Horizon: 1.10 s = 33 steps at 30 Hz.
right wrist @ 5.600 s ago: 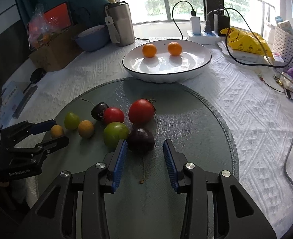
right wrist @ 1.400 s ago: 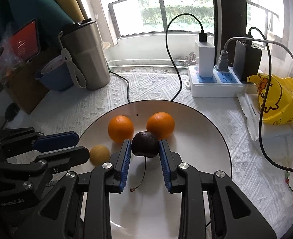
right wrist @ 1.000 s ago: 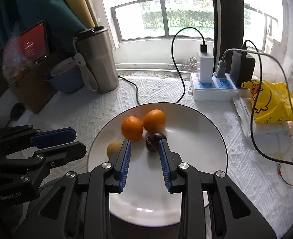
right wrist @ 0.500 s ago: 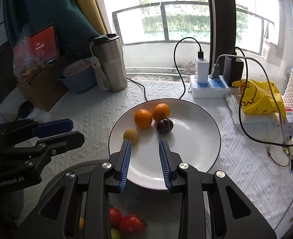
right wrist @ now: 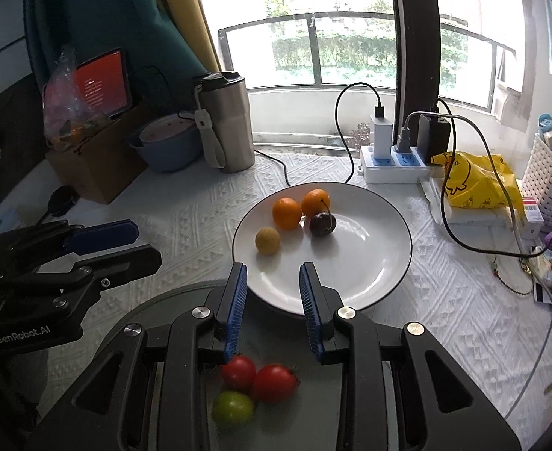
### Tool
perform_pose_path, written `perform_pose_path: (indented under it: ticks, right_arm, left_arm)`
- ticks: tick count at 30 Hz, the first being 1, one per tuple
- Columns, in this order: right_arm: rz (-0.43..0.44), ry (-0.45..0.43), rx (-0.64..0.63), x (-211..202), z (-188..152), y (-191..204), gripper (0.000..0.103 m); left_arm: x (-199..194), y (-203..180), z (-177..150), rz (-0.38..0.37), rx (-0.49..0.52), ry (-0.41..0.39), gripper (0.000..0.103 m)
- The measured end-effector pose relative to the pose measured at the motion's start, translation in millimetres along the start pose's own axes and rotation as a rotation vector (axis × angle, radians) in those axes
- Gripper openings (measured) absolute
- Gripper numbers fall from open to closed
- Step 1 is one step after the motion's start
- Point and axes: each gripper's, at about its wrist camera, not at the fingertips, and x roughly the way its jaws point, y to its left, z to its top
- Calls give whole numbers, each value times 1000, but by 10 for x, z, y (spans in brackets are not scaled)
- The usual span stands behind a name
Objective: Organize fruits
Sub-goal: 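Move both open tools back over the remaining fruits on the mat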
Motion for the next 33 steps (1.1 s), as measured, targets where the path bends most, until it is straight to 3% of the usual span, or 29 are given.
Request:
perform_pose_path:
  ticks: [16,33]
  right_arm:
    - [-4,0,-11,-240,-266,119,31]
    - [15,74,-4,-225,-680,201,31]
  left_arm:
    - [-169,-38,-446,-2,-11,31,45]
    - [-124,-24,-926,29,-20,103,45]
